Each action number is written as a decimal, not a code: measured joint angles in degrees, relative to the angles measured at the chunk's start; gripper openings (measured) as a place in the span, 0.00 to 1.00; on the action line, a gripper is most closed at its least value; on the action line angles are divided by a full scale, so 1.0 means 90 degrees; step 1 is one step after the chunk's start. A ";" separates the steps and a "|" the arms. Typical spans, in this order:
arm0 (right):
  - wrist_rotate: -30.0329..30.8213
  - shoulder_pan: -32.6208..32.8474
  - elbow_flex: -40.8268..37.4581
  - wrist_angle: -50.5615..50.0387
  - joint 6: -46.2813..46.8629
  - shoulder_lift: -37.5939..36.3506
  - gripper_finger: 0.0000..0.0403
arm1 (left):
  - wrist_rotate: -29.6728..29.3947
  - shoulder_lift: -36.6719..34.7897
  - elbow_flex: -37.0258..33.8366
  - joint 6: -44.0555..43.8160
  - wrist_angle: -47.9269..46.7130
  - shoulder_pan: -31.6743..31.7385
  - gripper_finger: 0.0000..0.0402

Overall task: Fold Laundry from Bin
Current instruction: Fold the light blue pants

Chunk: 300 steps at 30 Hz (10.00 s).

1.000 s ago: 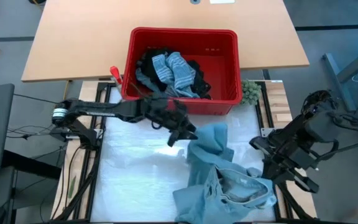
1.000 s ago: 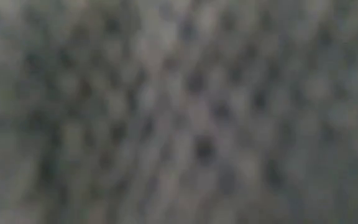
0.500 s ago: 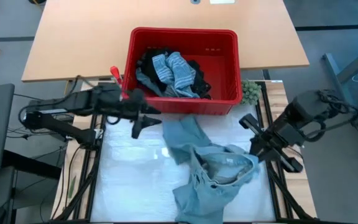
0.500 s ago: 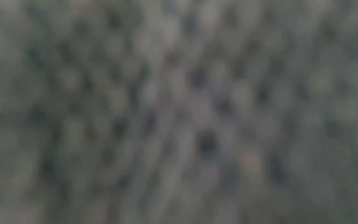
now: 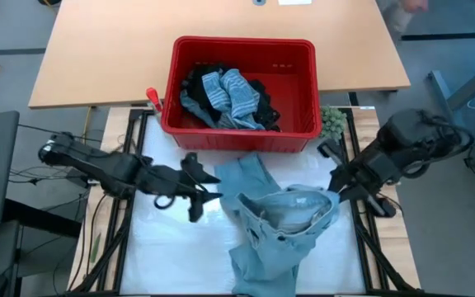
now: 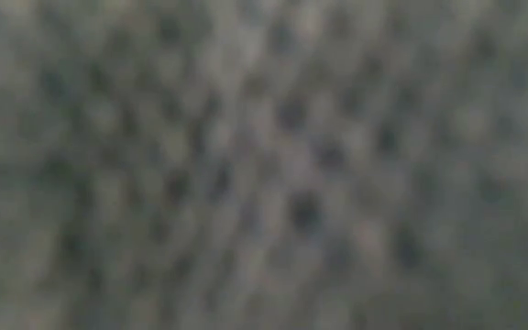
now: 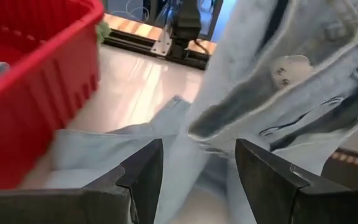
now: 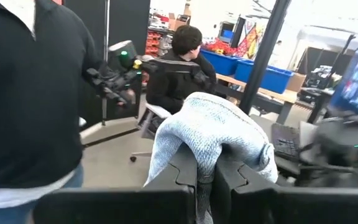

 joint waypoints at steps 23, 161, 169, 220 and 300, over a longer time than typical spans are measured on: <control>0.0012 -0.0079 0.0002 -0.1918 0.0505 -0.0772 0.10 | 0.0089 0.3023 0.0002 -0.1244 0.3363 -0.0793 0.47; 0.1338 -0.4616 -0.1452 -0.1240 0.0285 -0.0380 0.09 | 0.1604 0.1561 0.5413 -0.0523 -0.6003 0.0539 0.00; 0.1160 -0.4596 -0.1452 -0.1185 0.0179 -0.0380 0.10 | -0.0196 0.1653 0.5407 -0.1077 -0.5874 -0.0571 0.00; 0.3760 -0.2150 -0.2781 0.1628 0.3765 -0.0256 0.09 | -0.2876 0.0537 -0.1292 0.0856 0.6829 -0.0748 0.00; 0.3039 -0.2225 -0.2093 -0.0499 0.4505 0.0553 0.21 | -0.1865 0.2758 0.3140 -0.0117 -0.0611 0.1150 0.00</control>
